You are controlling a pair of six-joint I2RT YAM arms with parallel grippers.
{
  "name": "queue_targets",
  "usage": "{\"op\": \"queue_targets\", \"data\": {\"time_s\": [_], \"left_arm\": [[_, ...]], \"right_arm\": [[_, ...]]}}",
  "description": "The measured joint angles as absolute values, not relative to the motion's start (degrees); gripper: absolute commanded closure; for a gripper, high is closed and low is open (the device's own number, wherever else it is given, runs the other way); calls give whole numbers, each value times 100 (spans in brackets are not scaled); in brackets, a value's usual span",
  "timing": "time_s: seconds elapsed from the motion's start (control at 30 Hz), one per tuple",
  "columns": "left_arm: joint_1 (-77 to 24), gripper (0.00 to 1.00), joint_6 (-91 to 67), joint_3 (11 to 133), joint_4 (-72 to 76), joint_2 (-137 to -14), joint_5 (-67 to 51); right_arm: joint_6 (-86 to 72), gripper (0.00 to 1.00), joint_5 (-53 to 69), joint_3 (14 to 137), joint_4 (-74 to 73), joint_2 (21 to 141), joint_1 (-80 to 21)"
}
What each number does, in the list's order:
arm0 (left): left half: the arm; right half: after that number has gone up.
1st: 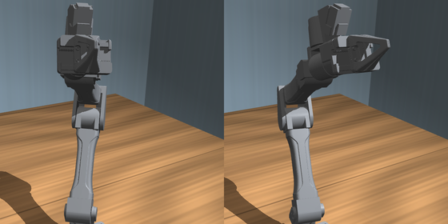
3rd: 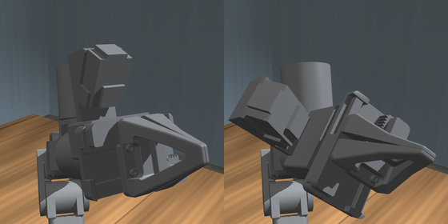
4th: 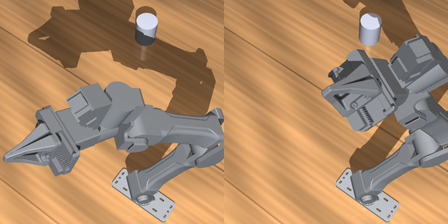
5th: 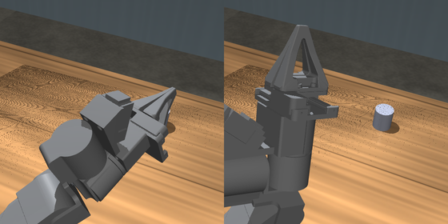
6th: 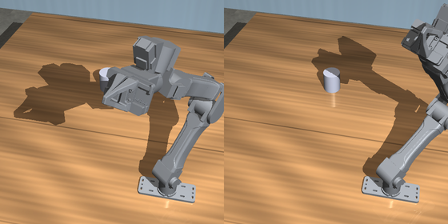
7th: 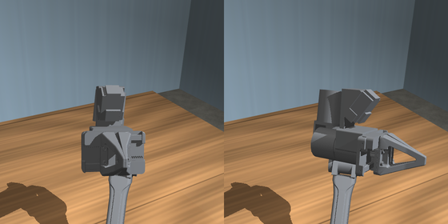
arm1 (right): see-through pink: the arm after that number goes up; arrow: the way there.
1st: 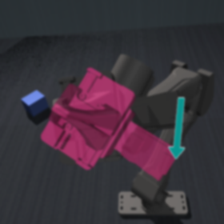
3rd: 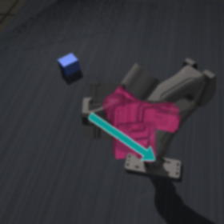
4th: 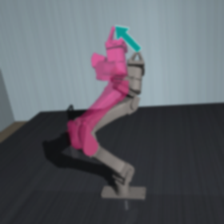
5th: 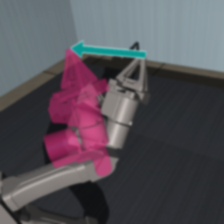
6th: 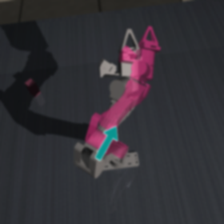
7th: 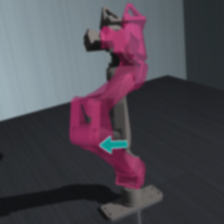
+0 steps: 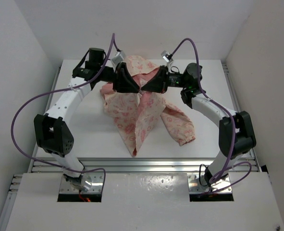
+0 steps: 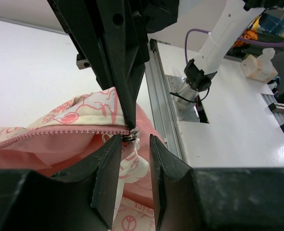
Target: Zip up the jacket
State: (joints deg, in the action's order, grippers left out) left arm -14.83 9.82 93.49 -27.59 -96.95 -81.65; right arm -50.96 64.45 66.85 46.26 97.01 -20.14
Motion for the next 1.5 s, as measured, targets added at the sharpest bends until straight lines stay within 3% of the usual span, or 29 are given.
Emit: {"op": "queue_targets", "data": {"time_s": [0.2,0.43,0.67,1.13,1.3,1.37,1.4,1.5], "left_arm": [[-1575,65,908,9356,-2755,-9859,-8077],[-1616,86,825,9373,-2775,-9929,-8093],[-1614,86,764,9404,-2783,-9935,-8158],[-1614,68,499,9598,-2803,-10132,-8342],[-1614,67,473,9655,-2755,-10138,-8353],[-1614,75,462,9675,-2733,-10138,-8361],[-1614,84,443,9679,-2733,-10138,-8364],[-1610,92,405,9679,-2738,-10138,-8383]], "right_arm": [[-5096,100,6458,6685,4628,9701,-2014],[-5063,100,6458,6685,4646,9701,-2001],[-4976,100,6462,6643,4742,9668,-2001],[-4799,100,6462,6611,4751,9614,-1997],[-4797,100,6501,6611,4742,9614,-2003],[-4794,100,6501,6611,4740,9614,-2003],[-4794,100,6504,6611,4742,9614,-2003],[-4792,100,6501,6611,4740,9614,-1999]]}}
